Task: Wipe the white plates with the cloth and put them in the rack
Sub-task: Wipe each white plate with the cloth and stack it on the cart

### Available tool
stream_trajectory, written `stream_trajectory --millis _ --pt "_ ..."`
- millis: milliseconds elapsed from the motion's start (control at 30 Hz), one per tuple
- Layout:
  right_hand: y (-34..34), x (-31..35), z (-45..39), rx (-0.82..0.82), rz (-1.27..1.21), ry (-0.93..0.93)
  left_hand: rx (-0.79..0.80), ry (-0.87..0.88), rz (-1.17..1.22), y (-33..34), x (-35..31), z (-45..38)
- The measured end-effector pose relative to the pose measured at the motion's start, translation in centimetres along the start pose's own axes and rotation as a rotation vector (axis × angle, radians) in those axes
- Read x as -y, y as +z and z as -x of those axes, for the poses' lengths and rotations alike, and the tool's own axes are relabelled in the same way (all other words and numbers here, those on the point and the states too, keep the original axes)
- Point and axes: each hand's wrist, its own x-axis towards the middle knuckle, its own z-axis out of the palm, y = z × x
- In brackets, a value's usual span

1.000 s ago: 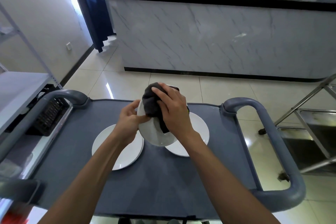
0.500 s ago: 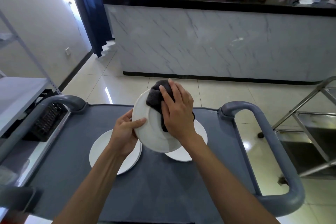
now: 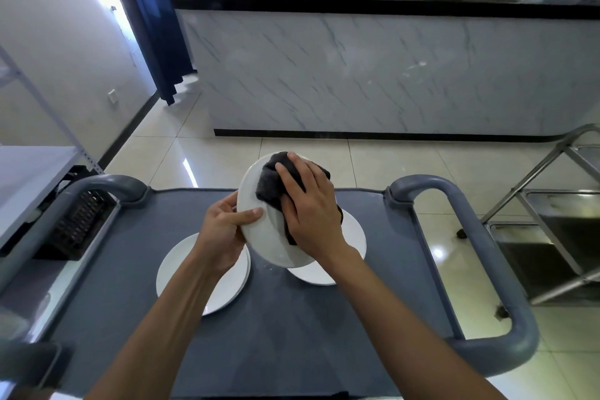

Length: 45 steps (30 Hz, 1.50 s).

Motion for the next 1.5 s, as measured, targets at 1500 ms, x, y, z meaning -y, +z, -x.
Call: stream_trajectory --millis 1500 --pt "1.7 3.1 4.7 -0.113 -0.097 0.146 -0.264 -0.001 0.278 0.9 -0.9 -1.7"
